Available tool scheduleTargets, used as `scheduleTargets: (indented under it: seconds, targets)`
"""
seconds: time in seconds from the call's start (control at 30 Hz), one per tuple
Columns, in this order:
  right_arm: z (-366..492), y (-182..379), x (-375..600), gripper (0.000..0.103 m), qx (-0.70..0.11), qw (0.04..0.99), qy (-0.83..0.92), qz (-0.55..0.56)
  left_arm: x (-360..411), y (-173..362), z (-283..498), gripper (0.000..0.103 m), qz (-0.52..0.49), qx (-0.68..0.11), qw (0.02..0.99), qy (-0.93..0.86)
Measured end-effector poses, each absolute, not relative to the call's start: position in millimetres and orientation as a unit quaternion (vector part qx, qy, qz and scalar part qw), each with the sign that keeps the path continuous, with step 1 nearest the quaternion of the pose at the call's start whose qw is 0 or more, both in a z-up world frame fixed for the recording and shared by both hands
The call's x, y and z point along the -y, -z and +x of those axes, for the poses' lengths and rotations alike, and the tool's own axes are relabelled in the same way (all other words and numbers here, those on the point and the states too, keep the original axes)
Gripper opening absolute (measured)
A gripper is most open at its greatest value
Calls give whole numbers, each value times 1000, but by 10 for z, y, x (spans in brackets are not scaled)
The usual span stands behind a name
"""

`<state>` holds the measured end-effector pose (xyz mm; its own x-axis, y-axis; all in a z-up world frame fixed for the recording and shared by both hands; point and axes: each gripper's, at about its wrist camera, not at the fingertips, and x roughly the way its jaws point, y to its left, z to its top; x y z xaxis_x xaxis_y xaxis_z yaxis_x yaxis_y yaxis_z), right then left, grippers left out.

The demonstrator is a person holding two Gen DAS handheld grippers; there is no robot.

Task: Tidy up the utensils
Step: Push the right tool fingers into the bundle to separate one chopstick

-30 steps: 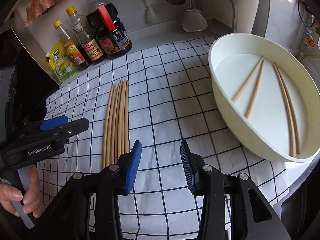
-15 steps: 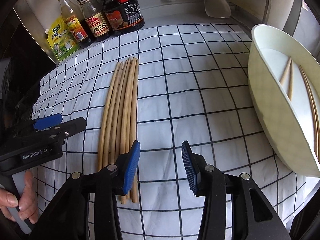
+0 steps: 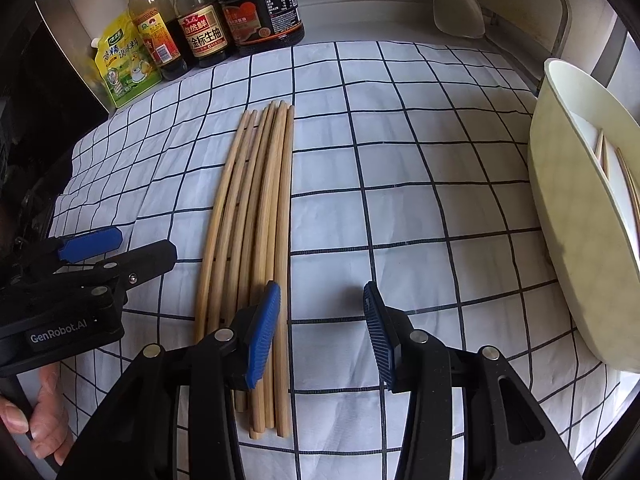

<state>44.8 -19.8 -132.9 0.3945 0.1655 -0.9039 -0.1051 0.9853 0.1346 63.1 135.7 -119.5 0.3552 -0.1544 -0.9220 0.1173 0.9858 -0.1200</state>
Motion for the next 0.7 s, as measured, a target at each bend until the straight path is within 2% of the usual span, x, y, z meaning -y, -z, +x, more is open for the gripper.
scheduleTargets:
  seconds: [0.5,0.7]
  targets:
    - [512,1367,29,43,-547,832,-79,-42,-1316,1213,667,76,-13,-562,823,84]
    - [496,1371,123,43,-545,835,-73,-35,-1297,1234,670,76,-14,-563,822,84]
